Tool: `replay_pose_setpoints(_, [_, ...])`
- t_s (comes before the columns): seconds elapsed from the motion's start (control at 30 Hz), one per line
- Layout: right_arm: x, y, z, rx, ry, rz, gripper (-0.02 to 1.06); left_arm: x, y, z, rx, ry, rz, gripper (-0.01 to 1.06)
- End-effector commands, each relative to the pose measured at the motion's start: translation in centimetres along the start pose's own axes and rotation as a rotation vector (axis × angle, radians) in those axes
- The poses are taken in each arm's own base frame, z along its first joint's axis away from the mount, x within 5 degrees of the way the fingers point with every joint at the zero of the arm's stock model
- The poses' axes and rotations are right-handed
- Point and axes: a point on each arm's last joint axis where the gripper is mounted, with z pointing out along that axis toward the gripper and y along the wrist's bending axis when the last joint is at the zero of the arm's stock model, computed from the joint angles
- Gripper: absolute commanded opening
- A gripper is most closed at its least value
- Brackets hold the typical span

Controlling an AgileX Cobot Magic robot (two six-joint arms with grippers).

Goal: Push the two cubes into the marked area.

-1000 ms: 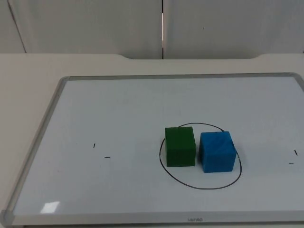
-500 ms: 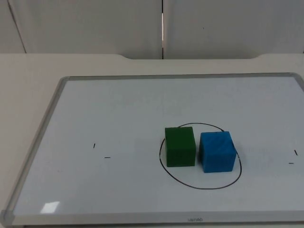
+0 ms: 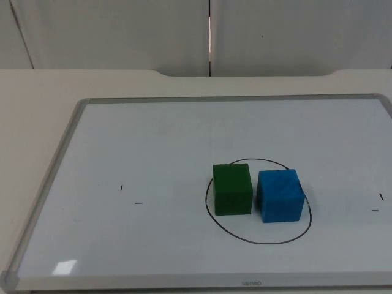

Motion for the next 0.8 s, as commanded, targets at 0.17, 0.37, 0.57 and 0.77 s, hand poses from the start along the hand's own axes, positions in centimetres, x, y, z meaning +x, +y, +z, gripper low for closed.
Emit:
replay_pose_setpoints(0.17, [-0.02,0.01,-0.05,0.002,-0.009,-0.01,0.4,0.05,0.02,0.09,0.002,-0.01,0.008,1.05])
replay_pose_setpoints(0.37, [-0.02,-0.01,-0.05,0.007,-0.008,-0.007,1.03,0.05,0.02,0.09,0.002,-0.01,0.008,1.05])
replay_pose_setpoints(0.57, [-0.04,-0.01,-0.05,0.007,-0.01,-0.007,1.05,0.05,0.0,0.09,0.004,-0.011,0.008,1.05])
replay_pose_setpoints(0.77, [-0.04,-0.01,-0.05,0.007,-0.01,-0.007,1.05,0.03,-0.13,0.09,0.018,-0.012,0.02,1.05])
